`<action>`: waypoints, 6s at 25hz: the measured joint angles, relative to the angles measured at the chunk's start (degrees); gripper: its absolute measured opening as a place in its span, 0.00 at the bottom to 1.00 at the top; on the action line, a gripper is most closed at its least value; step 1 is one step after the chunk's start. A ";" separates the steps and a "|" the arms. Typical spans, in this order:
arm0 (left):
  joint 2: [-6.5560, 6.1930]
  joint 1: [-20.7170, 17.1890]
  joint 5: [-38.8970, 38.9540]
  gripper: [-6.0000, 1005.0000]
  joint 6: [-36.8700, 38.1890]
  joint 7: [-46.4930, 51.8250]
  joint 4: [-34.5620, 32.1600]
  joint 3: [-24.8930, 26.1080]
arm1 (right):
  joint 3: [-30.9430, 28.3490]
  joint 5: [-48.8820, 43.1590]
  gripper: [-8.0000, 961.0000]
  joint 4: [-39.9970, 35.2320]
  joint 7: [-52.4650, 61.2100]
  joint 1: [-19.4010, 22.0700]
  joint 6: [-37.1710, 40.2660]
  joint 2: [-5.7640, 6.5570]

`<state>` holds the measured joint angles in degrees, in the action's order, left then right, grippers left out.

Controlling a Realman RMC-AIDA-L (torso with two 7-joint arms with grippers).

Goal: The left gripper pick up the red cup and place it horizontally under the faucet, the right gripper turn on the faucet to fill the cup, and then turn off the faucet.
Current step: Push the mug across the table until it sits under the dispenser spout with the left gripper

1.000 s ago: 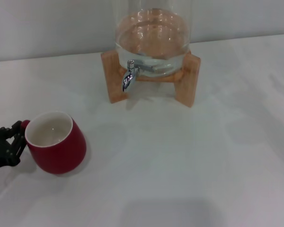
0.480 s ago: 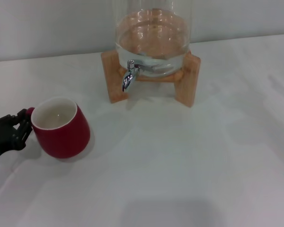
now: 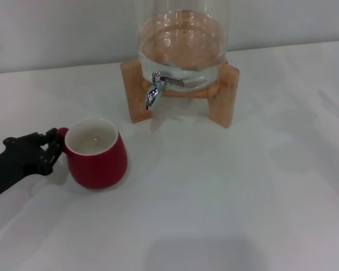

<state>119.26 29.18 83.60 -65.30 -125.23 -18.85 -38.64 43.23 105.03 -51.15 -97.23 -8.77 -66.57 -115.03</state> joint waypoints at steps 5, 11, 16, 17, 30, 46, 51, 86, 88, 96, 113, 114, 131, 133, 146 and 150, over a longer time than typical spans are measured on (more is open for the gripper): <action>0.00 0.77 -0.01 0.16 0.60 -0.25 -0.16 -1.38 | -0.20 0.00 0.83 0.14 -0.07 -0.02 -0.47 -0.02; -0.01 1.57 -0.02 0.16 1.56 -0.50 -0.92 -2.17 | -0.24 -0.01 0.83 0.14 -0.07 -0.02 -0.56 -0.02; -0.04 2.49 -0.03 0.16 3.58 -0.56 -0.92 -2.71 | -0.17 0.00 0.83 0.14 -0.07 -0.09 -0.58 -0.02; -0.04 2.65 0.00 0.16 3.84 -0.62 -0.93 -2.71 | -0.15 0.00 0.83 0.14 -0.07 -0.09 -0.59 -0.02; 0.27 4.82 0.50 0.16 4.13 -1.87 -0.38 -2.66 | -0.14 -0.01 0.83 0.45 -0.08 -0.13 -0.67 -0.02; 0.27 6.27 0.61 0.16 4.12 -1.44 -0.20 -8.47 | -0.16 0.59 0.83 0.97 -0.68 -0.54 -1.52 -0.02; 0.18 6.38 0.50 0.16 4.25 -1.67 -0.21 -8.64 | -0.28 0.74 0.83 1.03 -0.68 -0.51 -1.85 -0.02; 0.52 10.17 5.68 0.15 10.19 -6.64 1.32 -11.72 | -0.78 1.48 0.83 2.59 -2.06 -0.81 -1.77 -0.02; 0.53 10.87 5.76 0.15 10.83 -6.66 2.09 -11.72 | -0.78 1.49 0.83 2.67 -2.06 -0.83 -1.75 -0.01; 0.53 12.38 6.02 0.15 11.72 -6.75 3.27 -11.72 | -0.78 1.49 0.83 2.92 -2.12 -0.98 -1.71 -0.01; 0.61 12.31 5.73 0.16 11.31 -6.47 4.81 -11.72 | -0.78 1.49 0.83 2.99 -2.16 -0.91 -2.15 -0.02; 0.59 12.29 5.68 0.16 11.27 -6.47 4.81 -11.72 | -0.78 1.49 0.83 3.00 -2.16 -0.91 -2.18 -0.01; 0.53 12.22 5.39 0.25 13.30 -6.36 5.15 -12.16 | -0.87 1.50 0.83 3.17 -2.17 -0.93 -2.13 -0.02; 0.53 12.24 5.40 0.26 13.34 -6.27 5.19 -12.34 | -0.87 1.49 0.83 3.35 -2.17 -0.94 -2.16 -0.02; 0.54 11.66 5.45 0.26 12.68 -5.91 5.67 -12.36 | -1.43 1.50 0.83 3.77 -2.17 -0.60 -2.84 0.01; 0.60 10.29 5.70 0.27 11.87 -5.82 5.27 -12.40 | -1.66 1.50 0.83 3.87 -2.17 -0.52 -2.97 0.04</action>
<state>119.86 39.47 89.31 -53.43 -131.05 -13.58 -51.04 41.57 106.53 -47.28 -99.40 -9.30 -69.54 -114.99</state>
